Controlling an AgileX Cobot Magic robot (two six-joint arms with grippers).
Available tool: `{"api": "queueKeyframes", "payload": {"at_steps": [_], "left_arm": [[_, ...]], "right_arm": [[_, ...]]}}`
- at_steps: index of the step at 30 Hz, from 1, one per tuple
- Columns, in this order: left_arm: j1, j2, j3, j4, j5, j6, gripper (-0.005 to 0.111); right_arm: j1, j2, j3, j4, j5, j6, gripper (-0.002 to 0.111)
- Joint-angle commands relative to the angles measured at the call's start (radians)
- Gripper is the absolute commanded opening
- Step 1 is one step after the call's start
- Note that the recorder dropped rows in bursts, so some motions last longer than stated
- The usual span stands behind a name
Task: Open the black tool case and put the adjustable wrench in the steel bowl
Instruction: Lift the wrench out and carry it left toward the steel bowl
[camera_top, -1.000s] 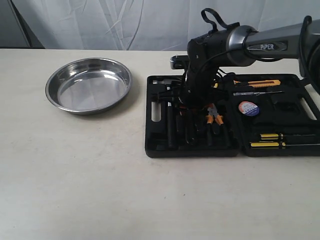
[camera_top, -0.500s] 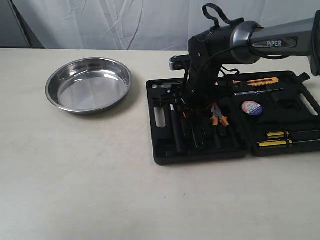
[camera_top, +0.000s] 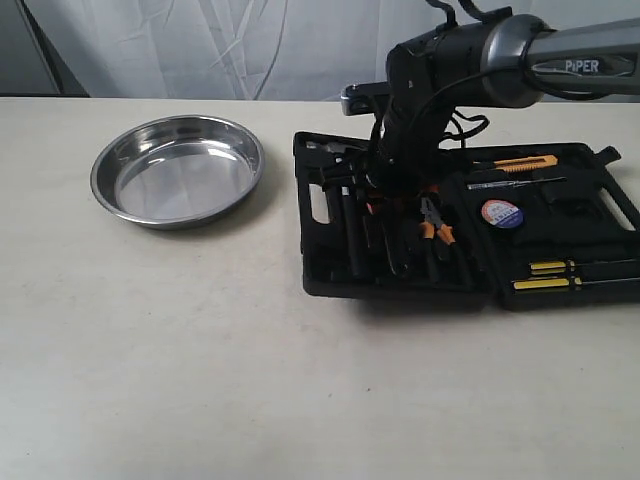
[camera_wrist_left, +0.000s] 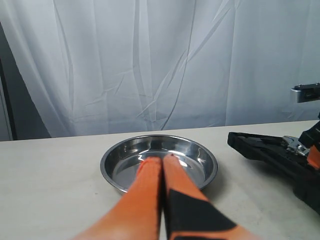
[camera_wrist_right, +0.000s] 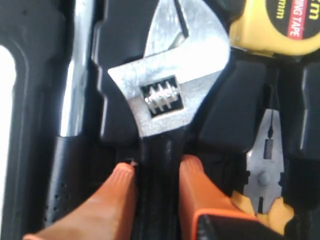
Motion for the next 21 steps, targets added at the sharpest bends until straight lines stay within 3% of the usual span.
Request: {"api": "queueKeyframes", "payload": {"at_steps": [1, 14, 21], "left_arm": [[-0.007, -0.005, 0.004, 0.006, 0.000, -0.001, 0.000], [-0.007, -0.005, 0.004, 0.006, 0.000, -0.001, 0.000], [-0.007, -0.005, 0.004, 0.006, 0.000, -0.001, 0.000]], "right_arm": [[-0.002, -0.038, -0.010, -0.023, -0.026, -0.110, -0.001], [0.011, -0.038, -0.019, 0.047, -0.028, -0.292, -0.001], [0.050, -0.036, -0.143, 0.102, -0.065, -0.370, -0.001]]}}
